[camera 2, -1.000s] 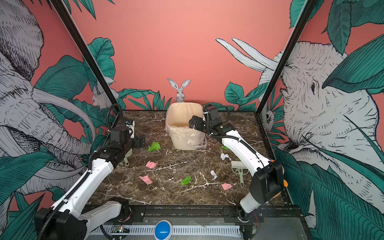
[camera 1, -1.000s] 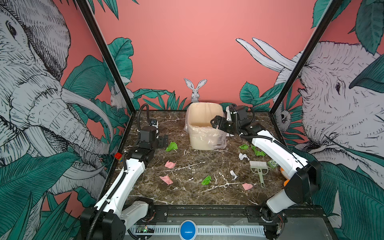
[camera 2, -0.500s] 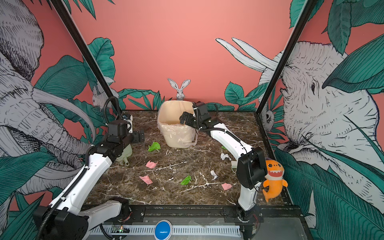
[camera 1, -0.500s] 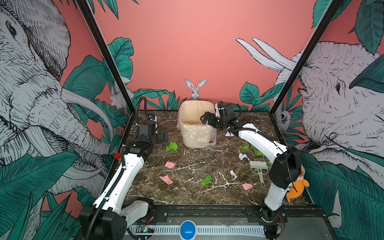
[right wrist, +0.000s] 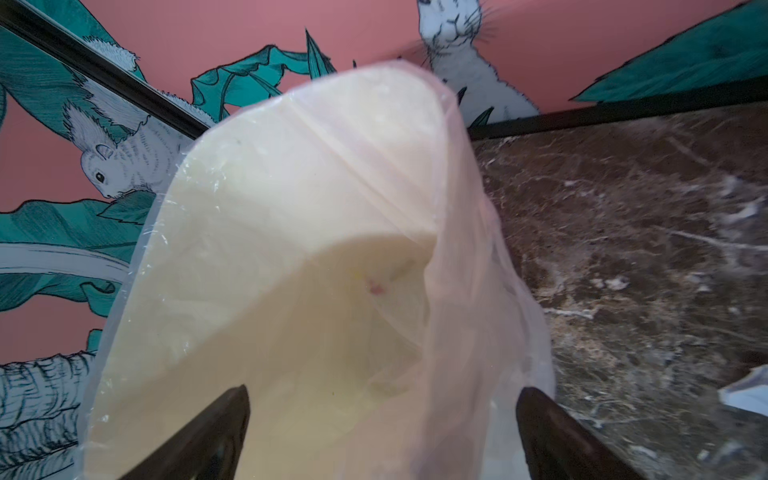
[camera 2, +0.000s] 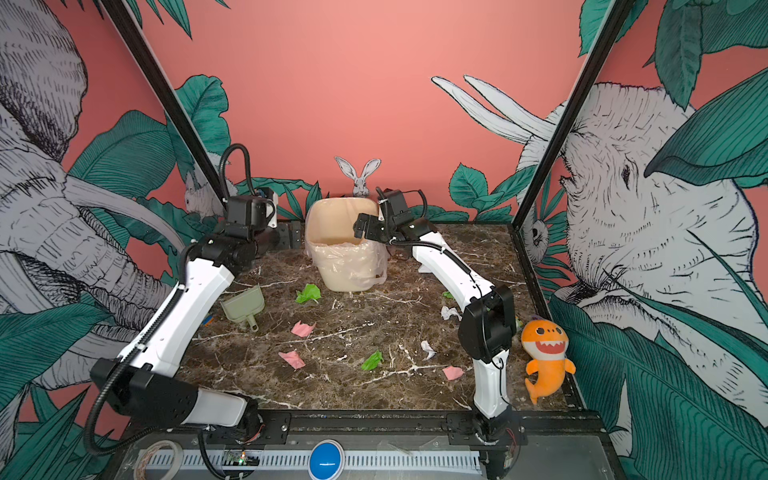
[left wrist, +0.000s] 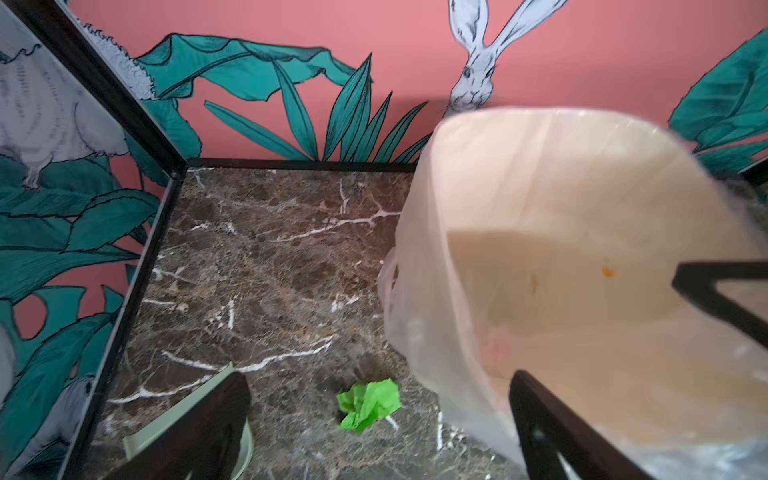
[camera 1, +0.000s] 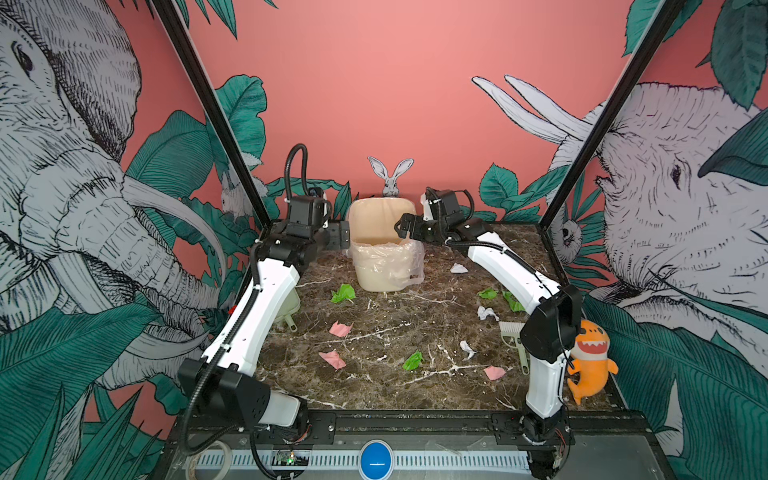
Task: Sweep away the paper scraps from the table
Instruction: 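Reach both grippers to the rim of the cream bagged bin, then drag the cream bin with the left gripper toward the green dustpan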
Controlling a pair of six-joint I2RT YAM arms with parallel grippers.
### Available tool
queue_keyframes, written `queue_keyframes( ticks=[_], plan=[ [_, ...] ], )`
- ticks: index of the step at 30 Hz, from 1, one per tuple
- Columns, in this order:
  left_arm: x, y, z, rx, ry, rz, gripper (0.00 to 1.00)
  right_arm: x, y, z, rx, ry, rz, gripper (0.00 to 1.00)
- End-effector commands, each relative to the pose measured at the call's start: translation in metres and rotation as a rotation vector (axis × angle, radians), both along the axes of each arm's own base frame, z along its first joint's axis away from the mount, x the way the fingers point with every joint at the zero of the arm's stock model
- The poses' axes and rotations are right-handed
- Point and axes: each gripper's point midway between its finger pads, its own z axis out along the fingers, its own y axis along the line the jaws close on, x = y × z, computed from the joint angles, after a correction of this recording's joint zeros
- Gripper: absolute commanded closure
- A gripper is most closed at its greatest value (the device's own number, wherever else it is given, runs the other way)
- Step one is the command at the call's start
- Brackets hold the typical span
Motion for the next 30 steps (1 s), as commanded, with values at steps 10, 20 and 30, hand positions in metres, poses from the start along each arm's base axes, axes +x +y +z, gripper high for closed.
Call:
queue_keyframes(
  ticks=[10, 20, 30],
  plan=[
    [0.009, -0.036, -0.026, -0.049, 0.193, 0.008, 0.48, -0.056, -0.093, 0.050, -0.142, -0.065, -0.092, 0.01],
    [0.034, -0.049, -0.051, -0.022, 0.235, 0.028, 0.64, -0.068, -0.103, 0.052, -0.142, -0.069, -0.100, 0.01],
    [0.040, -0.050, -0.057, 0.002, 0.238, 0.059, 0.80, -0.073, -0.120, 0.051, -0.159, -0.065, -0.124, 0.01]
  ],
)
